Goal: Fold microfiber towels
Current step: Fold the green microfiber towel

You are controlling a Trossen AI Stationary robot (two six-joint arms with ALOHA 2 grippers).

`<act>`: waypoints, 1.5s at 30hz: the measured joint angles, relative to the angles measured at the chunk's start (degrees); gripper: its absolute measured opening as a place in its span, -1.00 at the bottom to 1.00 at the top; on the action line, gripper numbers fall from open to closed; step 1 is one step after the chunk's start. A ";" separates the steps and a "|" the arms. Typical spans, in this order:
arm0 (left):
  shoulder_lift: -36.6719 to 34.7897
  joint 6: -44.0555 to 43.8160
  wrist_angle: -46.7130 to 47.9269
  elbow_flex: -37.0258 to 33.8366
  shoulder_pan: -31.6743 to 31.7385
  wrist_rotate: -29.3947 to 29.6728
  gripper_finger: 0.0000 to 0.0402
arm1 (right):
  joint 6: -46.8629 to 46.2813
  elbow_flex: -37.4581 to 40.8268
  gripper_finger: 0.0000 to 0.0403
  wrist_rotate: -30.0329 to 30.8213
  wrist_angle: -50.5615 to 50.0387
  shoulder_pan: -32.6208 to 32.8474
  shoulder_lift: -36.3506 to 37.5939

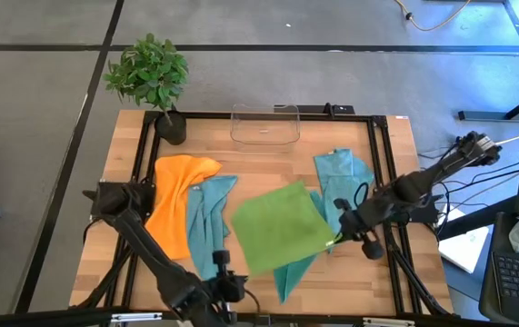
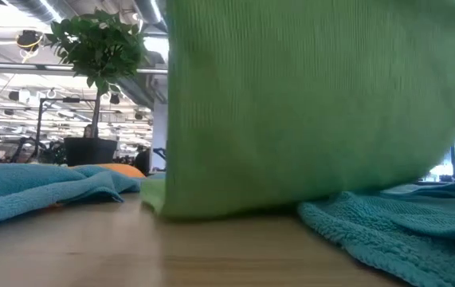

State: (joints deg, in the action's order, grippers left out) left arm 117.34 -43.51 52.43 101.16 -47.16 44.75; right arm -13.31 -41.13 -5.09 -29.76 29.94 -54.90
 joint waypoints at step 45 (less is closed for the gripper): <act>-21.01 26.36 37.58 9.62 20.63 27.22 -1.00 | 58.56 -10.73 -0.97 39.66 35.93 -31.85 1.05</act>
State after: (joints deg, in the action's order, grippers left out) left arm 96.33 -17.15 90.01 110.78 -26.53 71.96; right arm 45.25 -51.86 34.57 6.17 -1.91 -53.85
